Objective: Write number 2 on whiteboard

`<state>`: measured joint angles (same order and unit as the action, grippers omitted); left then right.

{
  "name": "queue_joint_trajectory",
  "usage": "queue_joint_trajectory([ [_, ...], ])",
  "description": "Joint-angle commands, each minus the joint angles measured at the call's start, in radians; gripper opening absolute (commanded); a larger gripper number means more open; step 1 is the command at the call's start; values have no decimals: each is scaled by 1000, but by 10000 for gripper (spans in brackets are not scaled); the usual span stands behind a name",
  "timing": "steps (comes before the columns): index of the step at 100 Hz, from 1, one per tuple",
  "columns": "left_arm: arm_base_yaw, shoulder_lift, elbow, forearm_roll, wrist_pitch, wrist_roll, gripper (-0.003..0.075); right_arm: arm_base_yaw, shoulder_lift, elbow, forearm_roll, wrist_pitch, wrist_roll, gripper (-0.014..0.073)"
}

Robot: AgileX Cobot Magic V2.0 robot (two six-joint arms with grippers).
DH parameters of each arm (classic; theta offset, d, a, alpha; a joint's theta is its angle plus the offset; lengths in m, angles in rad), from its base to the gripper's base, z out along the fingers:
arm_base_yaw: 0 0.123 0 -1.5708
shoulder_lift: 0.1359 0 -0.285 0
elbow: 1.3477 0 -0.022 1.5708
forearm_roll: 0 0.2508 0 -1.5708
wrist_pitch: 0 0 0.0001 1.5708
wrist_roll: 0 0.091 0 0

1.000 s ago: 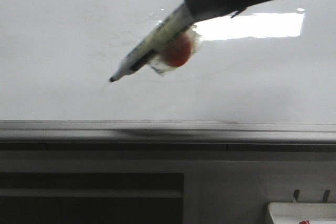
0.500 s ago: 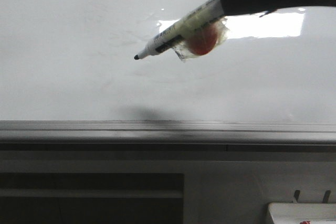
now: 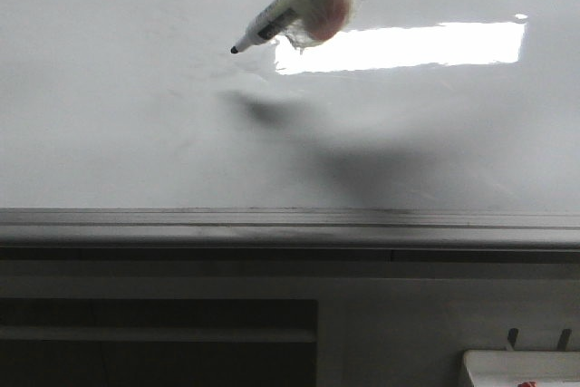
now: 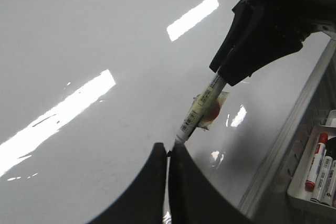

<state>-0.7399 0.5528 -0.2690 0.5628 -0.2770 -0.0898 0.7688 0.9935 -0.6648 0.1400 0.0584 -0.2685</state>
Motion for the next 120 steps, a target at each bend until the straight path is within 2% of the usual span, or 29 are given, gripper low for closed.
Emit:
queue_joint_trajectory([
  [1,-3,1,-28,-24,-72,-9,-20,-7,-9,-44,-9,-124,1,-71],
  [9,-3,1,-28,-24,-72,-9,-20,-10,-9,-61,-11,-131,1,-71],
  [36,-3,1,-28,-24,-72,-9,-20,-12,47,-136,-36,-25,-1,-71],
  [96,-3,1,-28,-24,-72,-9,-20,-101,106,-153,-36,-46,-1,-71],
  [120,-3,1,-28,-24,-72,-9,-20,-153,31,-160,-41,67,-1,-66],
])
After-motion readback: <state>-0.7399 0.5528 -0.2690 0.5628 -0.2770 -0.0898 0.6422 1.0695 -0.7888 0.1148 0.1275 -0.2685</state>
